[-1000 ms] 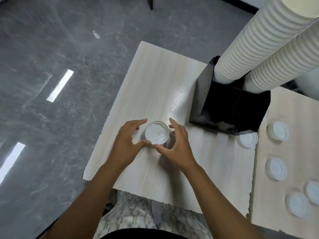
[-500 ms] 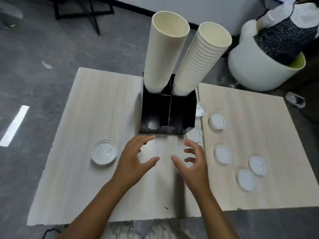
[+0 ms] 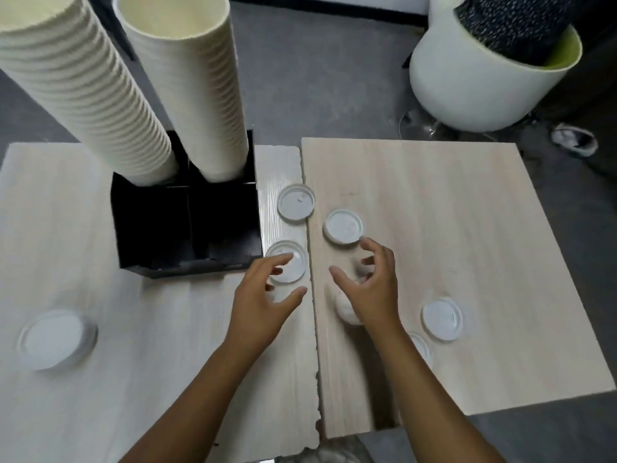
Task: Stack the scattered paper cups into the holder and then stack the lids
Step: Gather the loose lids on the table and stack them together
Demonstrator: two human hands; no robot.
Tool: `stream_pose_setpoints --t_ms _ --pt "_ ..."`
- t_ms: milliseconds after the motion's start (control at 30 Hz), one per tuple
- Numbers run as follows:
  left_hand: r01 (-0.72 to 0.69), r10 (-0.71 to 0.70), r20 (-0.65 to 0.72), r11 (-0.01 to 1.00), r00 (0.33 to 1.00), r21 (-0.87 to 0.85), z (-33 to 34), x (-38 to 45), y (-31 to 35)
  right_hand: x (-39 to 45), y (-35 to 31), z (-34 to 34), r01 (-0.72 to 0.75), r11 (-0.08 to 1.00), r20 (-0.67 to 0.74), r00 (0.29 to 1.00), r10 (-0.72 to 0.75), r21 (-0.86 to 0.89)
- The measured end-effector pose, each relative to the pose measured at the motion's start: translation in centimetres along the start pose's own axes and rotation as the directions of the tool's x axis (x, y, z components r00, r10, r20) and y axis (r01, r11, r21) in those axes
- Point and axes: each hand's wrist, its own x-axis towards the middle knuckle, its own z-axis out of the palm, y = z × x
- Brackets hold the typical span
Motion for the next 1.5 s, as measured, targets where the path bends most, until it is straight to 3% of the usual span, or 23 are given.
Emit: stream_pose_setpoints --t_ms 233,433,600,700,833,1000,1100,1300,1500 --pt "0.057 -0.060 -0.040 0.996 0.997 -0.075 6.4 6.3 2.2 8.6 3.3 0.1 -0.006 0.996 0.096 0.995 0.014 -0.086" --pt "0.085 -0.087 -0.049 0.996 0.995 -0.035 8.0 9.5 1.9 10.9 3.8 0.8 0.079 0.985 0.206 0.977 -0.046 -0.153" --pt "0.139 -0.140 -0.088 0.990 0.986 -0.022 6.9 7.2 1.5 10.6 4.1 0.7 0.153 0.970 0.255 0.961 -0.102 -0.189" --pt "0.172 -0.175 -0.123 0.985 0.977 -0.031 5.8 4.0 1.4 9.2 4.1 0.4 0.213 0.970 0.287 0.942 -0.173 -0.115" --pt "0.270 -0.277 -0.229 0.961 0.933 -0.063 4.3 -0.4 0.2 6.7 3.0 1.6 0.297 0.954 0.412 0.873 -0.260 -0.027" --pt "0.350 -0.370 -0.342 0.929 0.864 -0.120 3.0 -1.1 -1.6 5.5 1.4 5.2 0.383 0.920 0.529 0.799 -0.287 -0.080" --pt "0.359 -0.385 -0.335 0.923 0.860 -0.138 2.6 0.1 -2.1 5.6 1.2 6.5 0.454 0.876 0.530 0.789 -0.312 -0.160" --pt "0.361 -0.408 -0.293 0.910 0.864 -0.204 2.5 0.8 -2.3 5.2 1.2 6.2 0.476 0.864 0.576 0.757 -0.308 -0.163" --pt "0.338 -0.397 -0.190 0.898 0.898 -0.283 0.9 -1.8 -1.6 1.4 0.5 4.3 0.384 0.920 0.542 0.792 -0.280 -0.085"
